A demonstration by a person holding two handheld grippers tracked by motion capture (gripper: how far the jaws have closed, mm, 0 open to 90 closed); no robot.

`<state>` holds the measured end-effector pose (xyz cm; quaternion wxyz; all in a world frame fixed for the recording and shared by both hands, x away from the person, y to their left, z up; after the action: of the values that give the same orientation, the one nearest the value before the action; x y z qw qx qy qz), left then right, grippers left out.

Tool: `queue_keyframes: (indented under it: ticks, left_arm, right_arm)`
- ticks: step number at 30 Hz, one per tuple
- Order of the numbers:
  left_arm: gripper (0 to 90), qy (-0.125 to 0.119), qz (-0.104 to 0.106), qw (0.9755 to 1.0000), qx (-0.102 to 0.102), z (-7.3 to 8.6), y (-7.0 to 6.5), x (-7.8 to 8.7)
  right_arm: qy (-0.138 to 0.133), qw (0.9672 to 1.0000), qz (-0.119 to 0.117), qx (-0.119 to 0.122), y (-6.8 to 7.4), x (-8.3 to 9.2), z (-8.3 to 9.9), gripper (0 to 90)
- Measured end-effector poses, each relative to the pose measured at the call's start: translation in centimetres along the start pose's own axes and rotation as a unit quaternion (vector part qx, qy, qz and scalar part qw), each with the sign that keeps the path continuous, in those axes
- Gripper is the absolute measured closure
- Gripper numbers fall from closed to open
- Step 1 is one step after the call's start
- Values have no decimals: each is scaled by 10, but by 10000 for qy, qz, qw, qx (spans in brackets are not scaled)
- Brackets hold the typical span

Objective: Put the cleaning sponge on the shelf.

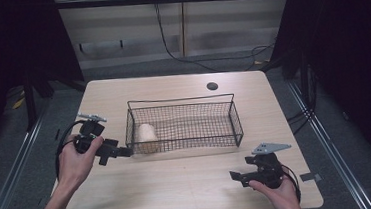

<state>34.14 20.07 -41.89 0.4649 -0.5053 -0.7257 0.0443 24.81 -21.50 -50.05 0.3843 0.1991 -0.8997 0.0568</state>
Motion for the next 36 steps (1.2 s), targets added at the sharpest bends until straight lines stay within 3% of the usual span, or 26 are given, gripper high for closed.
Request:
queue_keyframes:
  ticks: [10,13,15,18,22,25,28,36]
  left_arm:
    - [206,-72,38,10000,-32,30,-3,-2]
    - [206,-156,108,9997,157,39,1,-5]
    - [207,-95,-13,9999,109,46,1,-5]
    - [206,-184,37,9997,146,56,-1,-6]
    - [208,-158,-177,9990,387,71,3,-11]
    - [210,-140,-1,9986,514,81,0,-16]
    - [211,-130,-258,9987,413,92,0,-20]
    - [211,-364,-96,9984,426,117,-3,-24]
  right_arm:
    - [1,10000,-1,-2,1,0,0,162]
    - [1,10000,5,9,1,0,0,162]
    - [-3,10000,7,16,1,0,0,162]
    - [-17,10000,25,-2,1,0,0,163]
    - [-37,10000,36,1,1,0,0,162]
    - [-68,10000,35,-28,2,0,0,163]
    - [-63,9999,51,-70,1,0,1,163]
    - [-81,9999,66,-45,1,-1,1,164]
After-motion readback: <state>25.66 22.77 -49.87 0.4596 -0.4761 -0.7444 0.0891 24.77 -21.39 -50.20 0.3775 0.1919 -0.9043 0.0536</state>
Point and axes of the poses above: each handheld gripper's, and its own axes: x roughly backward along the jaws, z roughly out of its underside, y roughly to its left, the point moved 5 cm from there along -x, roughly forward along the jaws, and after that the axes turned 13 degrees about z, right-handed, at the moved point
